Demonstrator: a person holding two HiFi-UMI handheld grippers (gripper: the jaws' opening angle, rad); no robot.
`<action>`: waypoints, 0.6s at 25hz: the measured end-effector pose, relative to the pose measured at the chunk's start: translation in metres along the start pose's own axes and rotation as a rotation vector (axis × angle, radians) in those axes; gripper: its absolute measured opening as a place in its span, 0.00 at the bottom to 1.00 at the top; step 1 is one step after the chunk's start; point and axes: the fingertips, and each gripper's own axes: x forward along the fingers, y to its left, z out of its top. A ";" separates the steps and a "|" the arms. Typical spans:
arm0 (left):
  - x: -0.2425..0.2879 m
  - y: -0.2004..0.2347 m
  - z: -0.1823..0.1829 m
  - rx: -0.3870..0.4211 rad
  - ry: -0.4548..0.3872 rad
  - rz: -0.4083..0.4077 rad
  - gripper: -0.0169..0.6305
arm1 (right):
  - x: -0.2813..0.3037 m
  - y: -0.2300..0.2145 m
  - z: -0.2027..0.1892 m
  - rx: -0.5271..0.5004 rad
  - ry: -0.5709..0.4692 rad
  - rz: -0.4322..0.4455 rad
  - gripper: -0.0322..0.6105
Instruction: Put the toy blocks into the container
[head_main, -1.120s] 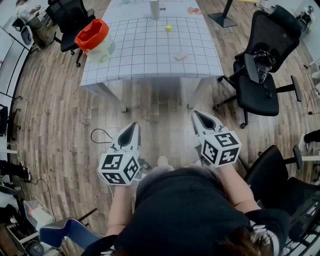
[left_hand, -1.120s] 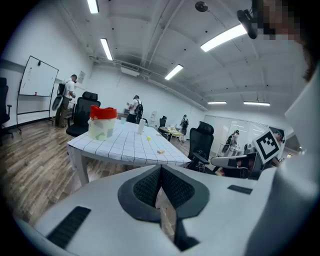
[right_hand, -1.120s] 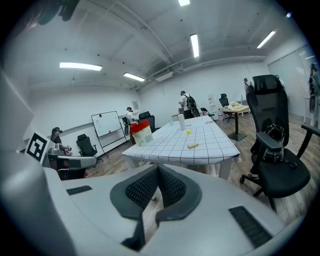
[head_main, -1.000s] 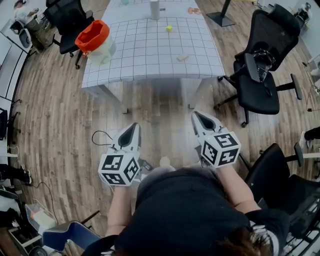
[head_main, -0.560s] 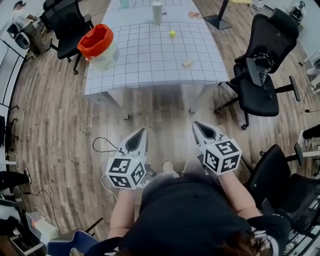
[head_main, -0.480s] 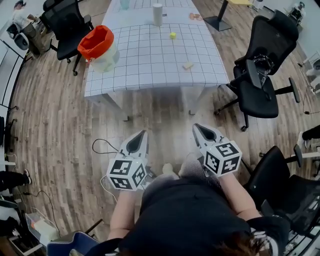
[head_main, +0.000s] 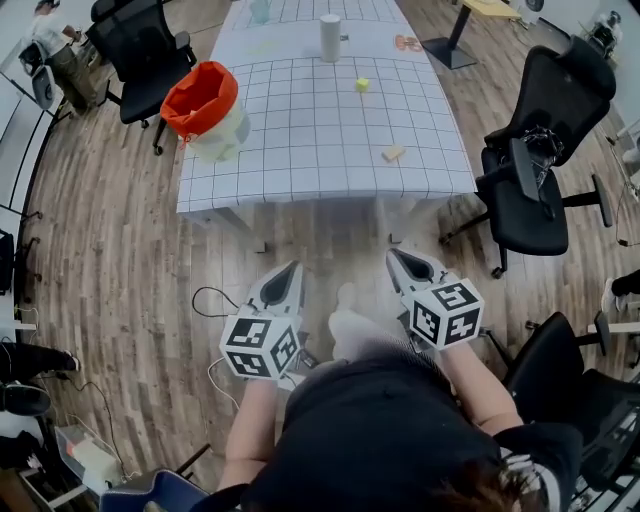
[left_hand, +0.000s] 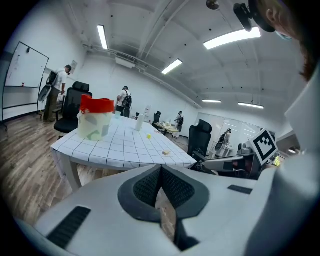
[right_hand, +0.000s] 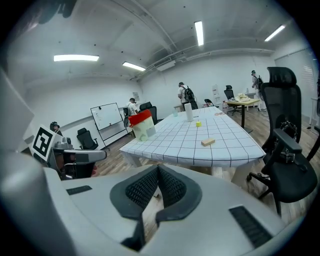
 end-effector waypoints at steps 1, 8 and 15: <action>0.005 0.005 0.005 -0.003 -0.001 0.005 0.06 | 0.009 -0.002 0.005 -0.001 0.006 0.011 0.07; 0.044 0.040 0.032 -0.022 0.007 0.034 0.06 | 0.070 -0.017 0.043 -0.024 0.027 0.051 0.07; 0.086 0.060 0.060 0.002 -0.002 0.031 0.07 | 0.113 -0.037 0.069 -0.010 0.021 0.067 0.12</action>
